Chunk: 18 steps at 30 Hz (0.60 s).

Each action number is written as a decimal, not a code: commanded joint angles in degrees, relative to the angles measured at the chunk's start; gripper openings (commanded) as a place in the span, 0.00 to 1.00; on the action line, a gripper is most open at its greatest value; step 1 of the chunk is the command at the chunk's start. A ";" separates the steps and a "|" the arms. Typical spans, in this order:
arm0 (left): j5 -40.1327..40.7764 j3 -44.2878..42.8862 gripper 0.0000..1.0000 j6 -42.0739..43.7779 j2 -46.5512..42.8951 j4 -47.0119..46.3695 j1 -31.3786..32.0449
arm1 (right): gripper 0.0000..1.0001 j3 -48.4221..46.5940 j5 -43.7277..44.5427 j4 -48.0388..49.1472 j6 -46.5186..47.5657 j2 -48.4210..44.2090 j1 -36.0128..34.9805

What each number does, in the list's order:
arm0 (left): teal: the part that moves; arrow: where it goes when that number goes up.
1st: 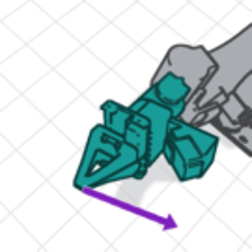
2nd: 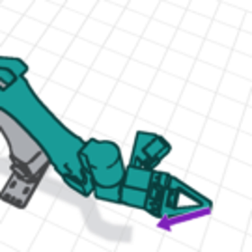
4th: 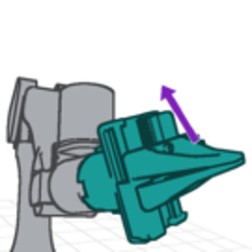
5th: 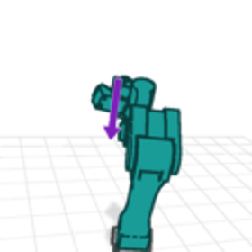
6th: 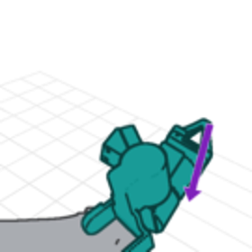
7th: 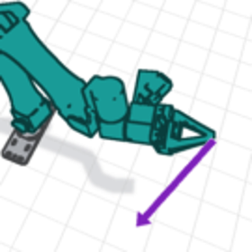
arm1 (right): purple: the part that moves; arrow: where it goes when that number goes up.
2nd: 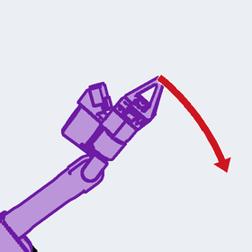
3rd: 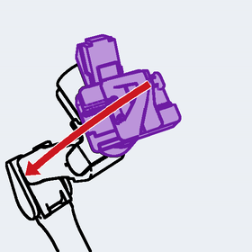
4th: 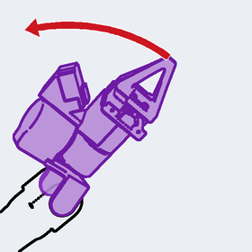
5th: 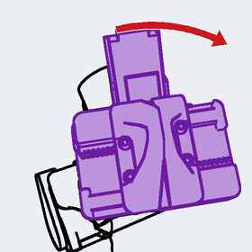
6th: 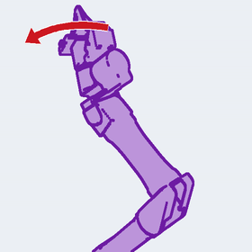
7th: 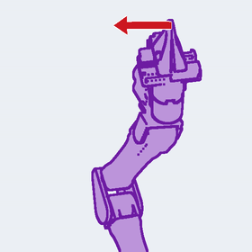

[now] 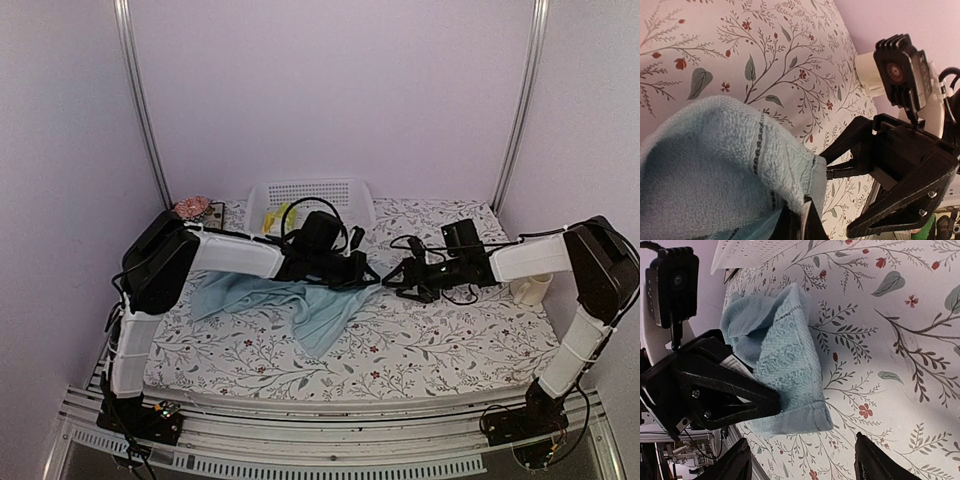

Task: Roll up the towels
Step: Pass from the left arm to the right

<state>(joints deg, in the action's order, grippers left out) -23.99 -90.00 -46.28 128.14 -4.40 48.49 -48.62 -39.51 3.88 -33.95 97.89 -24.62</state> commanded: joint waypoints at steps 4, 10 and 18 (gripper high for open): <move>-2.20 2.28 0.00 -1.52 -2.30 -5.47 -0.14 | 0.62 -3.24 -2.77 6.53 -2.13 2.57 0.43; -2.44 2.56 0.00 -1.21 -2.62 -5.70 -0.13 | 0.45 -3.98 -4.33 8.06 -2.79 4.39 0.70; -3.62 3.29 0.11 -1.00 -3.04 -7.38 -0.21 | 0.07 -5.28 -5.31 7.92 -2.71 6.66 0.75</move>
<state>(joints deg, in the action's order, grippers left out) -25.63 -87.46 -47.57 128.05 -9.17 48.49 -52.07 -43.46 10.31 -36.75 103.02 -24.23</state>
